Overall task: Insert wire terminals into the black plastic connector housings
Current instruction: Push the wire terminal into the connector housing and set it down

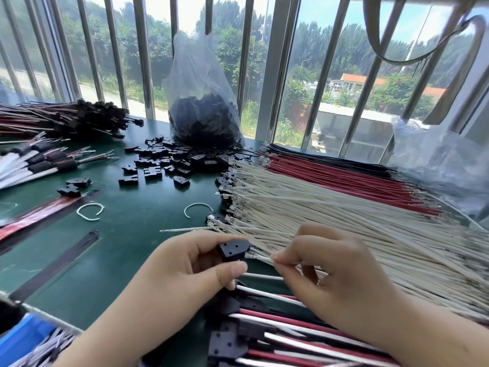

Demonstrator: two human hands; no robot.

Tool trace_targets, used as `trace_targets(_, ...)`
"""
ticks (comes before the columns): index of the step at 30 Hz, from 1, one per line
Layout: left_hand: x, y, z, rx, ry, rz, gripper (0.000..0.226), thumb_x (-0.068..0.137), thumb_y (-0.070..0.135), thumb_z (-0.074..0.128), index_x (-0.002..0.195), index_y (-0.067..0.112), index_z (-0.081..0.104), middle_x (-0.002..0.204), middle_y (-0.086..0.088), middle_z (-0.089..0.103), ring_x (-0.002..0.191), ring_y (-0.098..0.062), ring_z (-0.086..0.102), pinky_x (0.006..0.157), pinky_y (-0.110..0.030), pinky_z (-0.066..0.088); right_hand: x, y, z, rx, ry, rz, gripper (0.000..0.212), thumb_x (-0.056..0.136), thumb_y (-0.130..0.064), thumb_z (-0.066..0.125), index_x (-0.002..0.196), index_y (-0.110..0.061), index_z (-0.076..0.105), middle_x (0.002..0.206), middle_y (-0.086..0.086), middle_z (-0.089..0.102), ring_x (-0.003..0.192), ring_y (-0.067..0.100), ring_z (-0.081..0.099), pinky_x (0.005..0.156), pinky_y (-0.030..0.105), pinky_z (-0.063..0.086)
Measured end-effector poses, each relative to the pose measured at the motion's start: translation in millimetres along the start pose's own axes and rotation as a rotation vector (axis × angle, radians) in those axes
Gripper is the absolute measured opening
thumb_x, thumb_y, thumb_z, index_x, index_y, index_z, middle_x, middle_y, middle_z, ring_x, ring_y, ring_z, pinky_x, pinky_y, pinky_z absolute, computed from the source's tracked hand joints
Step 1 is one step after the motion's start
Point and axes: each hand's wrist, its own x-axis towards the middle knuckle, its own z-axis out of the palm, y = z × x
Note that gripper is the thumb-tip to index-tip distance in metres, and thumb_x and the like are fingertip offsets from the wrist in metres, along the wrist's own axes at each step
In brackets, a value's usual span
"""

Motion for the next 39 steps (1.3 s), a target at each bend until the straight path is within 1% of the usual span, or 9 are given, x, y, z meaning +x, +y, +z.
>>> trace_targets(2, 0.6, -0.1, -0.7, 0.007, 0.025, 0.016, 0.036, 0.059, 0.039, 0.068, 0.094, 0.040, 0.070, 0.064, -0.004, 0.069, 0.061, -0.005, 0.065, 0.061, -0.011, 0.049, -0.2, 0.5, -0.5, 0.012, -0.012, -0.010, 0.006, 0.081, -0.025, 0.064, 0.075, -0.028, 0.064, 0.071, -0.017, 0.053, 0.054, 0.011, 0.055, 0.047, 0.033, 0.045)
trace_targets(8, -0.9, -2.5, -3.0, 0.037, -0.064, 0.028, 0.024, 0.073, 0.042, 0.066, 0.097, 0.044, 0.069, 0.070, 0.005, 0.068, 0.067, 0.001, 0.063, 0.064, -0.006, 0.045, -0.3, 1.7, -4.1, 0.081, -0.008, -0.018, 0.008, 0.081, -0.025, 0.066, 0.073, -0.023, 0.069, 0.072, -0.015, 0.056, 0.057, 0.008, 0.055, 0.050, 0.019, 0.044)
trace_targets(12, -0.9, -2.2, -4.6, 0.070, -0.116, 0.041, 0.019, 0.077, 0.045, 0.065, 0.096, 0.048, 0.067, 0.073, 0.012, 0.070, 0.070, 0.004, 0.065, 0.063, -0.004, 0.044, -0.8, 5.1, -5.4, 0.119, -0.017, 0.003, 0.005, 0.081, -0.023, 0.066, 0.082, -0.026, 0.069, 0.077, -0.015, 0.059, 0.063, 0.011, 0.060, 0.052, 0.028, 0.048)
trace_targets(15, -0.4, -3.7, -4.5, 0.064, -0.169, 0.044, 0.025, 0.076, 0.035, 0.060, 0.099, 0.044, 0.067, 0.081, 0.016, 0.073, 0.076, 0.003, 0.067, 0.065, -0.006, 0.047, -0.9, 6.1, -5.8, 0.087, -0.036, -0.004, 0.006, 0.083, -0.027, 0.063, 0.086, -0.029, 0.068, 0.078, -0.016, 0.059, 0.063, 0.011, 0.060, 0.052, 0.031, 0.049)
trace_targets(20, 1.7, -8.5, -3.4, 0.108, -0.169, 0.042, 0.026, 0.076, 0.035, 0.061, 0.099, 0.045, 0.066, 0.094, 0.010, 0.074, 0.085, -0.004, 0.069, 0.073, -0.015, 0.052, -1.3, 5.2, -6.9, 0.033, -0.037, -0.055, 0.006, 0.085, -0.028, 0.062, 0.085, -0.029, 0.067, 0.078, -0.019, 0.057, 0.056, 0.009, 0.056, 0.049, 0.029, 0.046)
trace_targets(25, 1.7, -7.1, -5.2, 0.134, -0.187, 0.043, 0.024, 0.073, 0.048, 0.064, 0.096, 0.042, 0.067, 0.087, 0.009, 0.072, 0.078, -0.001, 0.067, 0.069, -0.011, 0.049, -0.3, 3.6, -11.6, -0.044, -0.008, -0.109, 0.006, 0.087, -0.027, 0.061, 0.086, -0.029, 0.067, 0.080, -0.018, 0.058, 0.058, 0.001, 0.051, 0.049, 0.025, 0.045)
trace_targets(28, 1.0, -5.7, -4.8, 0.087, -0.154, 0.054, 0.017, 0.074, 0.039, 0.063, 0.090, 0.043, 0.069, 0.077, 0.016, 0.071, 0.072, 0.004, 0.065, 0.064, -0.006, 0.046, -0.5, 3.5, -12.7, -0.097, -0.030, -0.131, 0.008, 0.088, -0.025, 0.057, 0.088, -0.027, 0.065, 0.080, -0.018, 0.056, 0.065, -0.007, 0.045, 0.053, 0.022, 0.044)
trace_targets(35, -0.3, -4.5, -6.5, 0.119, -0.202, 0.045, 0.026, 0.074, 0.046, 0.065, 0.100, 0.044, 0.067, 0.096, 0.011, 0.073, 0.085, -0.003, 0.068, 0.073, -0.013, 0.051, 0.9, 2.2, -10.7, -0.119, -0.044, -0.132, 0.009, 0.090, -0.028, 0.053, 0.088, -0.029, 0.062, 0.077, -0.018, 0.054, 0.060, 0.005, 0.050, 0.050, 0.027, 0.045)
trace_targets(39, -0.7, -3.1, -6.4, 0.100, -0.210, 0.045, 0.023, 0.075, 0.043, 0.065, 0.098, 0.043, 0.068, 0.090, 0.011, 0.073, 0.081, 0.001, 0.067, 0.069, -0.009, 0.048, 0.0, 2.2, -9.9, -0.061, -0.003, -0.133, 0.008, 0.088, -0.026, 0.059, 0.084, -0.026, 0.066, 0.078, -0.021, 0.054, 0.064, -0.005, 0.047, 0.053, 0.020, 0.043)
